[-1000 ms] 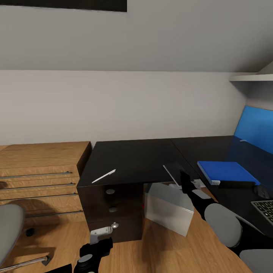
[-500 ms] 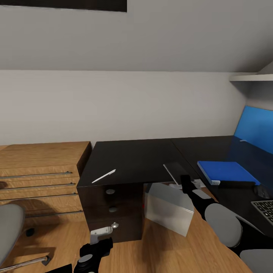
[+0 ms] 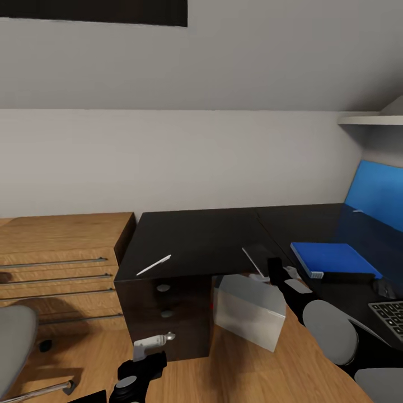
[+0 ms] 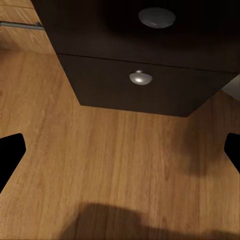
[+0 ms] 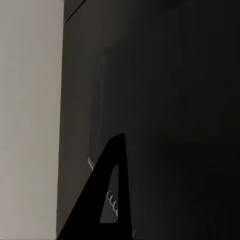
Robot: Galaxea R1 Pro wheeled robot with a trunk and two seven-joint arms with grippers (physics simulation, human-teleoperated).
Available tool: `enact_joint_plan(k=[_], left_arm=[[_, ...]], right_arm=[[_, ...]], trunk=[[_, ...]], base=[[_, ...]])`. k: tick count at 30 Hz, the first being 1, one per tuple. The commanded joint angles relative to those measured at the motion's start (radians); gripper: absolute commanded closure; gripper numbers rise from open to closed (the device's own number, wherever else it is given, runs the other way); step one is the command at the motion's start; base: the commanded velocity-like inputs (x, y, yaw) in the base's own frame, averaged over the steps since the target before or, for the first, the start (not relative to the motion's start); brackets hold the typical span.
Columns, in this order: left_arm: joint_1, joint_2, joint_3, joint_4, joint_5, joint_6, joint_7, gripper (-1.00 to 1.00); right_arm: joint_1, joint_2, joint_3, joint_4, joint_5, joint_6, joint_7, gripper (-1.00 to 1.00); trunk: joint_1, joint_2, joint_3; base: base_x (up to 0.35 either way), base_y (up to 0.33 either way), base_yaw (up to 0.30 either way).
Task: In the bedroom, organize the workspace by keeping the computer under the desk, ensuring the monitor is on the desk, placing the keyboard on the desk next to the monitor, placing the mouse on the desk next to the keyboard, moving the folder from the swivel chair onto the desk next to the mouse, stacking the notebook on top of the folder with the pen on top of the notebook, and positioning the swivel chair next to the desk.
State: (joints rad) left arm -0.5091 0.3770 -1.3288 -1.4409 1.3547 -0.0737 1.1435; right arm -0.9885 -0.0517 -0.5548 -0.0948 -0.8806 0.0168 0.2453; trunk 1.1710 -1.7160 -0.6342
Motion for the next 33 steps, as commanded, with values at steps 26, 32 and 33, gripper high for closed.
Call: enact_joint_plan(k=[26,32,33], left_arm=[[-0.002,-0.001,-0.013,-0.001,0.004,-0.008,0.002,-1.00],[-0.002,-0.001,-0.017,-0.001,0.004,-0.008,0.003,-1.00],[-0.002,-0.001,-0.017,-0.001,0.004,-0.008,0.003,-1.00]], right_arm=[[-0.001,0.000,0.001,0.000,-0.009,0.002,0.006,1.00],[-0.001,0.000,0.001,0.000,-0.009,0.002,0.006,1.00],[-0.001,0.000,0.001,0.000,-0.009,0.002,0.006,1.00]], trunk=[[-0.092,0.168,0.074],[-0.092,0.168,0.074],[-0.092,0.168,0.074]], base=[[0.000,0.000,0.000],[0.000,0.000,0.000],[0.000,0.000,0.000]])
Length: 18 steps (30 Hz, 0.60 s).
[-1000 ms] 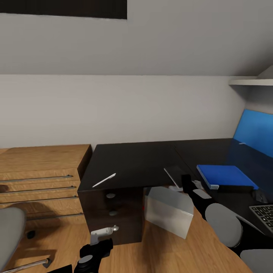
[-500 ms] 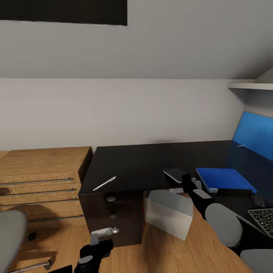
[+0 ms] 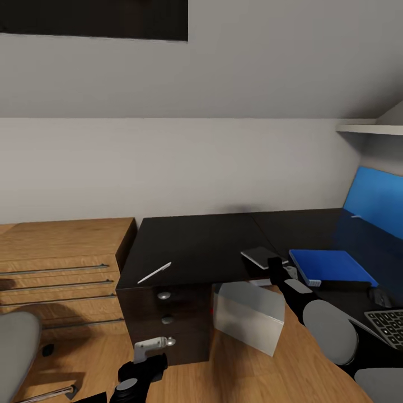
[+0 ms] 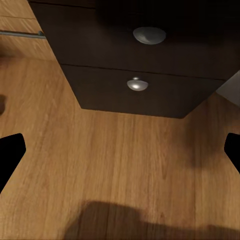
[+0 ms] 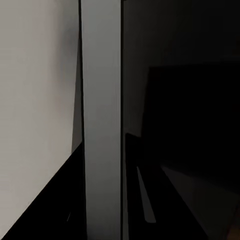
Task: In the bedroom, organize the workspace by keeping the computer under the desk, ensuring the monitor is on the desk, placing the keyboard on the desk next to the monitor, placing the mouse on the desk next to the keyboard, moving the folder from the swivel chair onto the desk next to the mouse, stacking the notebook on top of the folder with the pen on top of the notebook, and positioning the swivel chair next to the desk.
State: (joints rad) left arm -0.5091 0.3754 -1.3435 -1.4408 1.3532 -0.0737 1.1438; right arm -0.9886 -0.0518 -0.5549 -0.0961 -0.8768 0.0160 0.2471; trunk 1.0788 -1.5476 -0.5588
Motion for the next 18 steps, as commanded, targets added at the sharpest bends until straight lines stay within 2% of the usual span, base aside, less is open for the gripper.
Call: enact_joint_plan(k=[1,8,18], left_arm=[[-0.002,0.000,-0.004,-0.001,0.005,-0.008,0.003,-1.00],[-0.002,0.000,-0.007,-0.001,0.004,-0.008,0.004,-1.00],[-0.002,-0.002,-0.009,-0.001,0.004,-0.008,0.004,-1.00]], right_arm=[[-0.001,0.000,0.001,0.001,-0.013,0.002,0.004,1.00],[-0.001,0.000,0.001,0.000,-0.013,0.002,0.005,1.00],[-0.001,0.001,0.003,-0.004,-0.010,0.002,0.009,1.00]], trunk=[[0.000,-0.001,-0.001],[0.000,-0.001,-0.001],[-0.038,0.069,0.030]], base=[[0.000,0.000,0.000],[0.000,0.000,0.000],[0.000,0.000,0.000]])
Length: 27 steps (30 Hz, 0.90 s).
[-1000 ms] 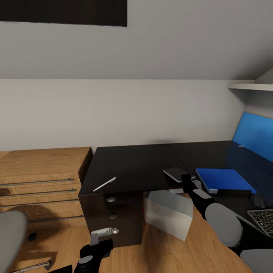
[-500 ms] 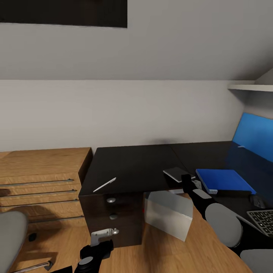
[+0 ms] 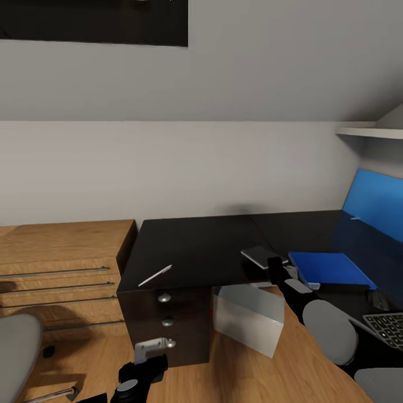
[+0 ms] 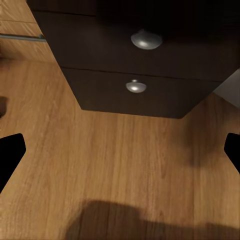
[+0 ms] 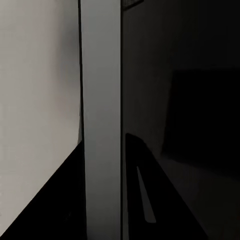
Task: In the bedroom, organize the workspace by keeping the computer under the desk, ensuring the monitor is on the desk, placing the keyboard on the desk next to the monitor, placing the mouse on the desk next to the keyboard, moving the folder from the swivel chair onto the desk next to the mouse, stacking the notebook on top of the folder with the pen on top of the notebook, and positioning the swivel chair next to the desk.
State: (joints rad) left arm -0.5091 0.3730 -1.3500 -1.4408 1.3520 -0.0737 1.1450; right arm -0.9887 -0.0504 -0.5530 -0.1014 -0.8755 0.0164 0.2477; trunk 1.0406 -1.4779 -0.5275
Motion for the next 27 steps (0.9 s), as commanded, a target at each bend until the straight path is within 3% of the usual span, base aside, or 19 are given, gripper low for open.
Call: enact_joint_plan(k=[1,9,15,27], left_arm=[[-0.002,0.001,-0.003,-0.001,0.006,-0.008,0.002,-1.00],[-0.002,0.001,-0.003,-0.001,0.007,-0.008,0.003,-1.00],[-0.002,0.002,-0.003,-0.001,0.007,-0.008,0.004,-1.00],[-0.002,0.005,-0.001,-0.001,0.005,-0.009,0.009,-1.00]], right_arm=[[-0.001,0.000,0.001,-0.003,-0.011,0.002,0.008,1.00],[-0.001,0.000,0.001,-0.030,-0.010,0.001,0.009,1.00],[0.004,-0.004,-0.001,-0.098,-0.009,0.000,0.056,1.00],[0.005,-0.065,-0.004,-0.108,-0.015,0.001,0.054,1.00]], trunk=[[-0.004,0.007,0.002],[-0.035,0.063,0.027],[-0.050,0.091,0.040],[-0.050,0.091,0.040]], base=[[0.000,0.000,0.000],[0.000,0.000,0.000],[0.000,0.000,0.000],[0.000,0.000,0.000]])
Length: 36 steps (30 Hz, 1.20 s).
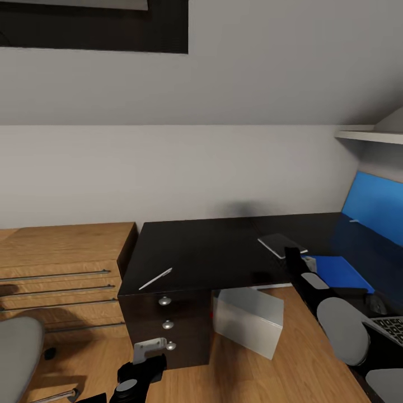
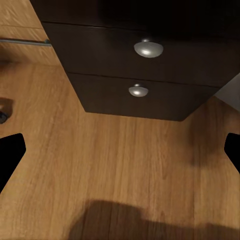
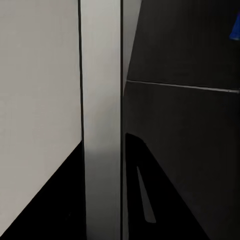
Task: In the bedroom, organize the workspace by keeping the computer under the desk, ensuring the monitor is on the desk, placing the keyboard on the desk next to the monitor, placing the mouse on the desk next to the keyboard, moving the folder from the swivel chair onto the desk next to the mouse, stacking the notebook on top of the folder with the pen on top of the notebook, and positioning the swivel chair next to the desk.
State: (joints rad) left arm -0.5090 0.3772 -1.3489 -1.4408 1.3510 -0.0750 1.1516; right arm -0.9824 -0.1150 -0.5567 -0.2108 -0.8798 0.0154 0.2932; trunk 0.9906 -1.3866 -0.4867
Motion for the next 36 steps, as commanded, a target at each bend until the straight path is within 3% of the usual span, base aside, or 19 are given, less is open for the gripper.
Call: enact_joint_plan(k=[1,8,23,36], left_arm=[[-0.002,0.000,-0.003,-0.001,0.006,-0.008,0.002,-1.00],[-0.002,0.002,-0.003,-0.001,0.007,-0.008,0.001,-1.00],[-0.002,0.002,-0.003,-0.001,0.008,-0.008,0.002,-1.00],[-0.002,0.002,-0.003,-0.001,0.008,-0.008,0.001,-1.00]], right_arm=[[-0.001,-0.004,-0.001,0.002,-0.011,0.002,0.007,1.00],[-0.001,-0.034,-0.003,0.004,-0.013,0.003,-0.019,1.00],[-0.001,-0.072,-0.003,0.007,-0.013,0.013,-0.034,1.00],[-0.001,-0.076,-0.003,0.009,-0.012,0.012,-0.030,1.00]], trunk=[[0.000,-0.001,-0.001],[0.000,-0.001,-0.001],[0.000,-0.001,-0.001],[0.000,-0.001,-0.001]], base=[[0.000,0.000,0.000],[0.000,0.000,0.000],[-0.059,-0.049,0.000],[-0.014,-0.011,0.000]])
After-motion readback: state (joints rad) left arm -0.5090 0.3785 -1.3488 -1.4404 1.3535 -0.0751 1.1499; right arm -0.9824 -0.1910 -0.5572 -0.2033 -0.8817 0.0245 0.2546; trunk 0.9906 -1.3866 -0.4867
